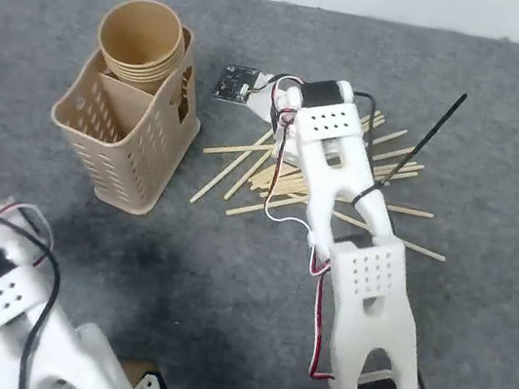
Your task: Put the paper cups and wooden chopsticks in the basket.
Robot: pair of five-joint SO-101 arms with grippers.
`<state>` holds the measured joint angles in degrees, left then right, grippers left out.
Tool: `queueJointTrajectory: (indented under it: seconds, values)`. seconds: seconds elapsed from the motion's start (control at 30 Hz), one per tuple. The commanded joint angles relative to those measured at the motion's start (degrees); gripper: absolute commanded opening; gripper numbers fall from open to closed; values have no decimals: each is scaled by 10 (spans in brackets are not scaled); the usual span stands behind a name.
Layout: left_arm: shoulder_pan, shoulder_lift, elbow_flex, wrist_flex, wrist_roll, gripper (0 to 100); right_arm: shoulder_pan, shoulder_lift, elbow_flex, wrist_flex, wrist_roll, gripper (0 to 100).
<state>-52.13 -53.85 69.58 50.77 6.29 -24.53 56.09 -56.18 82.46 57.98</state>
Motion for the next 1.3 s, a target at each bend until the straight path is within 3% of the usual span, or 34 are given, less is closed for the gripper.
queueJointTrajectory:
  seconds: [0.0, 0.23, 0.4, 0.7, 1.1, 1.27]
  values:
    - [-47, -11, 12, -24, -36, 13, -6, 40, -108, 14, 21, 189]
    - [-55, -11, 42, -62, -44, 13, -5, 136, -189, 14, 22, 180]
    - [-53, -11, 46, -70, -44, 13, -1, 156, -206, 20, 25, 0]
    - [-21, -11, 54, -72, -45, 13, -8, 128, -403, 209, 18, 7]
    - [-20, -11, 56, -72, -62, 13, 21, -256, -216, 205, -130, 7]
    - [-20, -11, 56, -72, -62, 13, -29, -334, -176, 202, -316, 7]
